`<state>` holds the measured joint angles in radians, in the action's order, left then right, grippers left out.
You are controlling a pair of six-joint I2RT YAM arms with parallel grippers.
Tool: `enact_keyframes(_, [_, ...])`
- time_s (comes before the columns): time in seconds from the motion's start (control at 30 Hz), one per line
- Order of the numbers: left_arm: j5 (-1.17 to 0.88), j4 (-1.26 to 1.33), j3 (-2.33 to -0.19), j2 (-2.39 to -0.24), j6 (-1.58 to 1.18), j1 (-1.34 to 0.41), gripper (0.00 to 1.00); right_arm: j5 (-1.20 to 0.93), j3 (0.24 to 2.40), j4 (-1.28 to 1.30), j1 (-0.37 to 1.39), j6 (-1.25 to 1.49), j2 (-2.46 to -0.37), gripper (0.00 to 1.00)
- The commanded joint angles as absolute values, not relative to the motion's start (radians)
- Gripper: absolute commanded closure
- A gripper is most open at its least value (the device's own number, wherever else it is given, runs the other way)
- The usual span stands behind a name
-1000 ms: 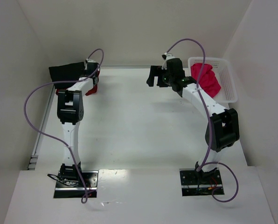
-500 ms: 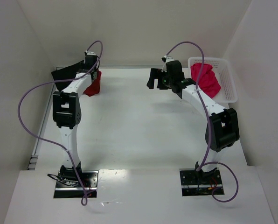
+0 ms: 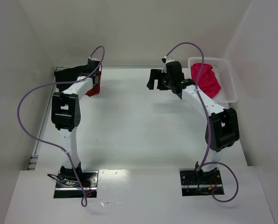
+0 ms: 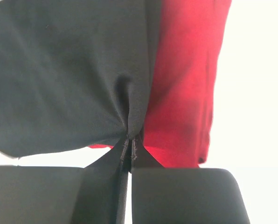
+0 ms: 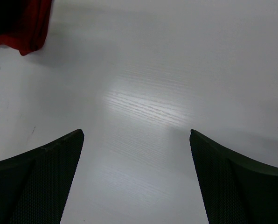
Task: Fold and stack the t-shirts
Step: Smooth out wrinkles on the folded tshirt
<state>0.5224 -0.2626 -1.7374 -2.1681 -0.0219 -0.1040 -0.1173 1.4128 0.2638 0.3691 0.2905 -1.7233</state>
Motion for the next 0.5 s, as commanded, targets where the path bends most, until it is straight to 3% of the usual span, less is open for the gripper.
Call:
enact_keyframes(0.0, [0.486,-0.249,-1.726,-2.083,-0.048,-0.126,0.99,-0.118,1.401,0.219,0.376,0.299,-1.717,0.0])
enact_keyframes(0.47, [0.474,-0.258,-1.686,-2.105,-0.058,-0.175,1.0,-0.118,1.39,0.219,0.376,0.299,-1.707,0.0])
